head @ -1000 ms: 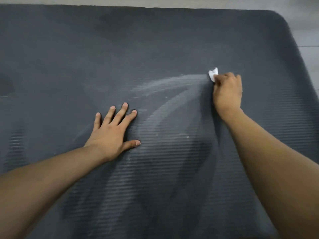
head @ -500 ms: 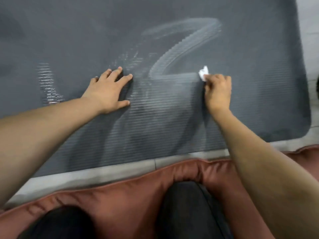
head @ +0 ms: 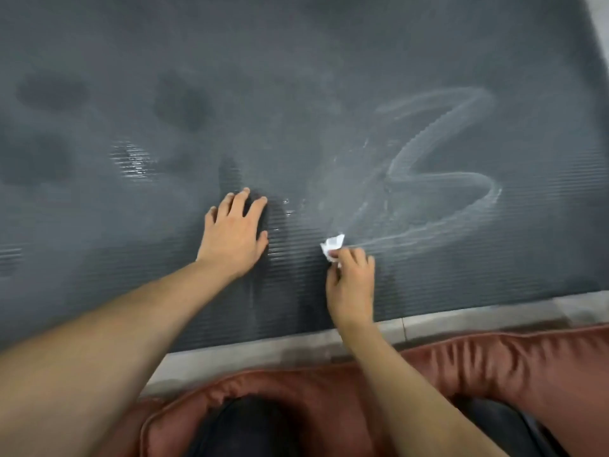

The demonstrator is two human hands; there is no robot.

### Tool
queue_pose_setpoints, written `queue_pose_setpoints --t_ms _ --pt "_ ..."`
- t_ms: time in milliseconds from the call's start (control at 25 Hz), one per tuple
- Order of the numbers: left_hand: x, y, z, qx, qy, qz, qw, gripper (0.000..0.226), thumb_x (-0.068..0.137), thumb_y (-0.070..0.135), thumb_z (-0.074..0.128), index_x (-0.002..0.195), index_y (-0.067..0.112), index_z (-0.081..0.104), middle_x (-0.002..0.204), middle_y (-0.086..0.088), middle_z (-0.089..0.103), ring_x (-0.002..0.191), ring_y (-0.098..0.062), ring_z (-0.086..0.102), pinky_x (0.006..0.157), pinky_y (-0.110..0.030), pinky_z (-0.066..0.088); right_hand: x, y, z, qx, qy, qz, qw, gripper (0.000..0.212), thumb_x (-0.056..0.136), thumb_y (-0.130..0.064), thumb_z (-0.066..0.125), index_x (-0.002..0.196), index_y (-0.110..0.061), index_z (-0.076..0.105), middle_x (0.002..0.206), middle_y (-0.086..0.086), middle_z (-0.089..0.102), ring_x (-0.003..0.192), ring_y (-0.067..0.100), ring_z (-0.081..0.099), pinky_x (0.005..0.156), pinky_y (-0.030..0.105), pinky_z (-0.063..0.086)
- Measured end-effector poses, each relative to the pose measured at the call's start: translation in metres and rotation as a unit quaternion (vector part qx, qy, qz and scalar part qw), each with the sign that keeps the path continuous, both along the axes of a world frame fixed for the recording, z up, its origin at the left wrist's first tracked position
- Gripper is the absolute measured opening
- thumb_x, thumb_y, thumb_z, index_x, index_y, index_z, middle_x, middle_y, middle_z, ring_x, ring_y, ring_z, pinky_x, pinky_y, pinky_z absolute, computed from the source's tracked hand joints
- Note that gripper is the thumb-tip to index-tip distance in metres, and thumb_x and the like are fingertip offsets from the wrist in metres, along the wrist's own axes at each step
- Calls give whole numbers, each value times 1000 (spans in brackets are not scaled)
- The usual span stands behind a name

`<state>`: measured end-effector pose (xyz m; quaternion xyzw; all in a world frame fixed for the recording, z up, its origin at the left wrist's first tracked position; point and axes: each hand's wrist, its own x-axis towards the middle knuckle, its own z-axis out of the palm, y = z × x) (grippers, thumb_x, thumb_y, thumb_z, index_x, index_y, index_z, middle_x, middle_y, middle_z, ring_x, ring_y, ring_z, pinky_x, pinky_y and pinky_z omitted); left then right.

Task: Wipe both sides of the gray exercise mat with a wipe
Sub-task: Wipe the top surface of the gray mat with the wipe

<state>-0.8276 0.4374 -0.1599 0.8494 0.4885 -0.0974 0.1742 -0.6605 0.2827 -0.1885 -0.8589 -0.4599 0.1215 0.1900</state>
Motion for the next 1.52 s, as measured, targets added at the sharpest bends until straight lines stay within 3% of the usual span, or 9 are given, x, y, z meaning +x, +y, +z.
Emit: queue_pose_setpoints --t_ms 120,240,400,640,840,1120,1320,1440,1520 --pt "-16 27 -8 31 -8 -10 999 61 94 36 58 151 21 41 160 -12 34 148 -35 30 118 -53 30 -62 21 5 -1 28 108 994 23 80 -1 61 98 -16 63 93 2 55 84 23 44 80 34 41" --pt "-18 59 -19 63 -24 -31 997 56 93 33 58 146 18 47 155 -13 41 145 -36 36 117 -51 31 -52 45 1 1 30 157 987 23 80 0 66 98 -15 64 92 0 53 85 20 44 79 33 44" --pt "8 100 -31 80 -55 -41 994 53 93 32 53 144 18 48 157 -11 39 147 -34 34 120 -50 28 -7 111 2 42 14 68 997 22 84 1 63 100 -14 66 95 3 57 87 23 47 81 32 43" --pt "62 178 -55 115 -78 -39 990 57 100 35 42 154 19 37 164 -11 29 152 -34 24 125 -50 17 64 232 5 86 13 38 995 20 90 -8 59 105 -18 69 102 -4 61 91 13 44 77 11 30" --pt "107 270 -67 140 -70 39 987 68 97 50 22 161 28 23 169 -7 19 156 -30 15 127 -51 8 120 323 -5 122 27 33 992 22 93 -12 56 109 -22 68 105 -9 60 95 13 47 76 11 29" --pt "115 286 -75 144 -42 37 988 68 99 50 29 163 30 17 171 -4 11 158 -29 8 125 -55 12 189 501 -28 208 -14 2 978 24 93 -11 54 110 -19 68 107 -1 62 98 19 49 79 13 33" --pt "115 287 -75 141 -34 29 989 68 99 48 34 162 28 19 170 -5 13 157 -30 11 124 -57 15 207 581 -40 90 -114 -66 987 34 94 -9 42 112 -13 70 104 11 64 98 30 51 77 28 33" --pt "116 288 -75 136 -35 26 990 67 97 45 38 160 24 28 169 -8 18 157 -32 13 124 -58 16 114 612 -34 99 -78 158 979 33 95 -14 43 115 -13 70 107 9 65 103 29 51 85 33 40" --pt "116 289 -76 139 -37 19 989 64 96 44 39 154 20 38 165 -12 30 156 -34 16 123 -59 19 47 619 -20 51 -88 361 927 34 100 -20 36 122 -16 62 117 1 60 114 22 47 89 29 40"
